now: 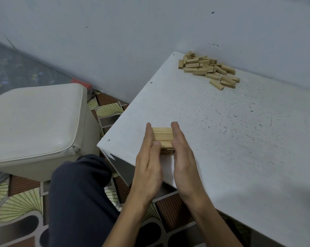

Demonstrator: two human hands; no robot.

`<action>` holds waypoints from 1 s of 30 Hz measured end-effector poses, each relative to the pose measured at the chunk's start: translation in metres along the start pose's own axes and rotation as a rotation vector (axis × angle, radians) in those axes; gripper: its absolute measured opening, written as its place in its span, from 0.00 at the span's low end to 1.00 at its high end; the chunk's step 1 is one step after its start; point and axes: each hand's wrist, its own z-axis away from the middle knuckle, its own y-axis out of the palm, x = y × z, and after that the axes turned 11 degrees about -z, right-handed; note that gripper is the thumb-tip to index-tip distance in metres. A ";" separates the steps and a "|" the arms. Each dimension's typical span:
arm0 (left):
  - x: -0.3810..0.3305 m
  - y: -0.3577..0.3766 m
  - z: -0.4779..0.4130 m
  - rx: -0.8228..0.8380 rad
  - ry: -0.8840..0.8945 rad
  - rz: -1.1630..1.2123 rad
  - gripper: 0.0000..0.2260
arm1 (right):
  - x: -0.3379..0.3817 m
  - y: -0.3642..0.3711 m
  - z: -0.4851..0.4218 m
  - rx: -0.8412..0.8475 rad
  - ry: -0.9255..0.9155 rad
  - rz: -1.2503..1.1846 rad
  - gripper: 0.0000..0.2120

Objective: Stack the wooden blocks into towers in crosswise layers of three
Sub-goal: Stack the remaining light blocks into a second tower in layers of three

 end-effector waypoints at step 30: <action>0.000 -0.069 -0.066 0.389 0.347 -0.579 0.49 | 0.059 -0.055 -0.064 0.471 -0.066 0.928 0.39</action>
